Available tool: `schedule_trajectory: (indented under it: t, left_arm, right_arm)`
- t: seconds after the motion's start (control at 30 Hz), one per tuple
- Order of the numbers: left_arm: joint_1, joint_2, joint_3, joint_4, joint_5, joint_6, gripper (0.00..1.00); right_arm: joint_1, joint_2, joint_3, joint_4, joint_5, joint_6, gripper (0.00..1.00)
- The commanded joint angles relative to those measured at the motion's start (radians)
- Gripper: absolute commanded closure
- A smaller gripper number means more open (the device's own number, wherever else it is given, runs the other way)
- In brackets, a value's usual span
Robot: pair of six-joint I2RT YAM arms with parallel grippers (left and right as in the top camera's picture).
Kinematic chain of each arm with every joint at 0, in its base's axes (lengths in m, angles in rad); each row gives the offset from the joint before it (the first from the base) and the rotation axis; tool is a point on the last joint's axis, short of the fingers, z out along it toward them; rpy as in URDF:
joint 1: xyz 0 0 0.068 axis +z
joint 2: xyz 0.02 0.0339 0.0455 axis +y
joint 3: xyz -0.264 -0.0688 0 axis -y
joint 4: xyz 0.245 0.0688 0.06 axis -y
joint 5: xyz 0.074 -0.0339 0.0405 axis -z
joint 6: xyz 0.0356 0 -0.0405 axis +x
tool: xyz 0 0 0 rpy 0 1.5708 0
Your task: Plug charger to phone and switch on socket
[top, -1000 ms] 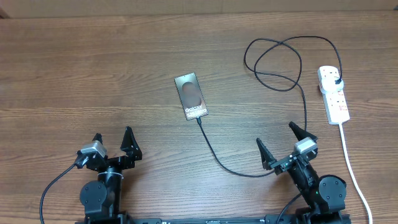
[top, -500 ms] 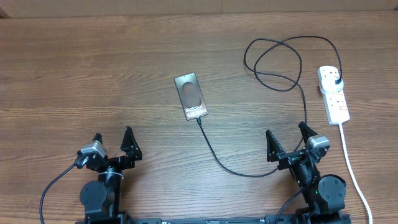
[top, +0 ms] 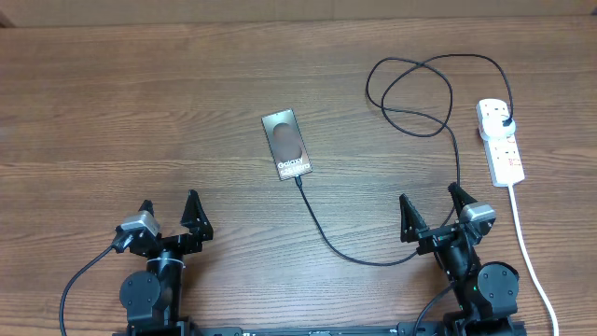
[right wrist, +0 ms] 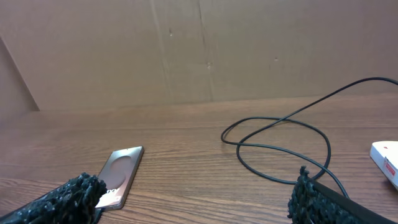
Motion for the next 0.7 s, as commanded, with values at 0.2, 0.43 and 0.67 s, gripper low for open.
schedule_trajectory:
  t: [0.2,0.43,0.67]
  left_arm:
    - [0.005,-0.007,-0.003,-0.003,0.0,-0.003,0.0]
    - [0.005,-0.007,-0.003,-0.003,0.0,-0.003,0.0]
    - [0.005,-0.007,-0.003,-0.003,0.0,-0.003,0.0]
  right_arm:
    - [0.003,-0.009,-0.01,0.003,0.013,0.006,0.0]
    - [0.003,-0.009,-0.01,0.003,0.013,0.006,0.0]
    - [0.003,-0.009,-0.01,0.003,0.013,0.006,0.0]
